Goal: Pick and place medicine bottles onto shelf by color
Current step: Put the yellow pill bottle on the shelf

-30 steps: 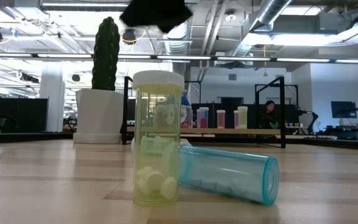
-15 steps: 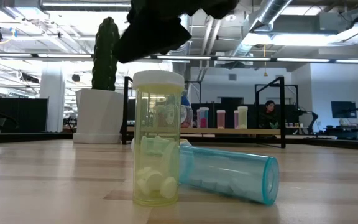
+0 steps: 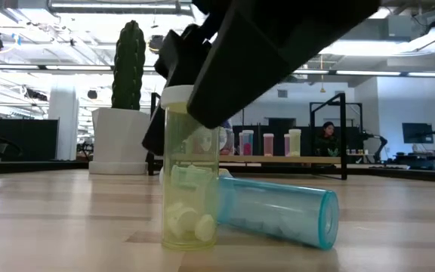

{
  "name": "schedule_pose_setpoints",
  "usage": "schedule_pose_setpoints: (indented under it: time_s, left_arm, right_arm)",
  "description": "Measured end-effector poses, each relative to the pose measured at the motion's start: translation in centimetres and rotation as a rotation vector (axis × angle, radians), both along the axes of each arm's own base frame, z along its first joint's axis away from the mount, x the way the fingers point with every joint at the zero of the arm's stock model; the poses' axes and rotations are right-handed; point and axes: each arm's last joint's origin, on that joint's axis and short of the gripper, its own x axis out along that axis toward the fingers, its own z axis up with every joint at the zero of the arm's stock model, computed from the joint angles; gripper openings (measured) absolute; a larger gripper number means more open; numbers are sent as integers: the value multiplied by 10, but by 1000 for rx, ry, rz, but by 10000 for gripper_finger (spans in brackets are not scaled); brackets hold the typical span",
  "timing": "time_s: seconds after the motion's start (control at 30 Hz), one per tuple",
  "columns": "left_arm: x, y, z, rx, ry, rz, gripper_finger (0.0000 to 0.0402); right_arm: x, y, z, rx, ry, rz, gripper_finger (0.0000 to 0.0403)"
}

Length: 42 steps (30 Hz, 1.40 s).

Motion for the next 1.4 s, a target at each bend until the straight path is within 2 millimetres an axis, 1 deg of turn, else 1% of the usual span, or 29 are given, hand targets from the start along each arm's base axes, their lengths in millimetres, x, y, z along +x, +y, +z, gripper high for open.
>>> schedule_pose_setpoints:
  time_s: [0.17,0.27,0.4,0.67,0.77,0.87,1.0,1.1,1.27,1.4]
  left_arm:
    - [0,0,0,1,0,0,235]
    - [0,0,0,1,0,0,235]
    - [0,0,0,1,0,0,235]
    - [0,0,0,11,5,-12,235]
    - [0,0,0,18,8,-22,235]
    - [0,0,0,22,10,-28,235]
    - [0,1,0,31,16,-37,235]
    - [0,1,0,41,20,-52,235]
    - [1,1,1,78,7,-78,235]
    - [1,1,1,116,3,-106,235]
  right_arm:
    - [0,-1,0,0,8,-8,263]
    - [-1,-2,-1,1,28,-21,251]
    - [-1,-2,-1,0,32,-22,221]
    - [0,-7,-2,4,52,-47,144]
    - [0,-11,-1,6,66,-62,125]
    - [-1,-19,5,5,83,-78,120]
    - [-3,-38,28,0,84,-107,129]
    - [-9,-62,50,-21,104,-134,136]
    - [-19,-117,88,-46,108,-222,136]
    - [-27,-168,104,-56,128,-327,133]
